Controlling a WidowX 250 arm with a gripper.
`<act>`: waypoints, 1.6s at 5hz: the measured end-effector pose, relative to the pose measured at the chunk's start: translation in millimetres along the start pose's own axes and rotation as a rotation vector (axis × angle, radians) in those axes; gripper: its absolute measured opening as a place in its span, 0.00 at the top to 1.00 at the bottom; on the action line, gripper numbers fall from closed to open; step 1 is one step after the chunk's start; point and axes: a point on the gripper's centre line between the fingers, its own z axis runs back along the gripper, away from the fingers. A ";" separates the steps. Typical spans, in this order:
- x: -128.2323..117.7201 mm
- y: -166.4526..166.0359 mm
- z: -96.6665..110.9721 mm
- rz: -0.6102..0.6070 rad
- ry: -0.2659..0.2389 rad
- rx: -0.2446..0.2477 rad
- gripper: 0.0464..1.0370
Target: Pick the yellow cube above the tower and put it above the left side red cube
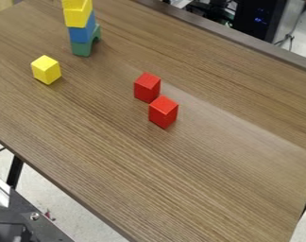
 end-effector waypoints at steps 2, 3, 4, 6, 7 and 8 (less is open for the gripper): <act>-2.5 -2.0 -22.5 0.003 0.052 -0.031 0.37; -2.5 -2.7 -23.8 -0.002 0.048 -0.036 0.45; -6.8 -3.5 -23.0 -0.014 0.047 -0.049 0.45; -16.0 -7.3 0.2 -0.037 0.031 -0.067 0.45; -12.7 -18.0 21.9 -0.072 -0.021 -0.077 0.45; -13.5 -50.6 34.7 -0.213 -0.032 -0.070 0.45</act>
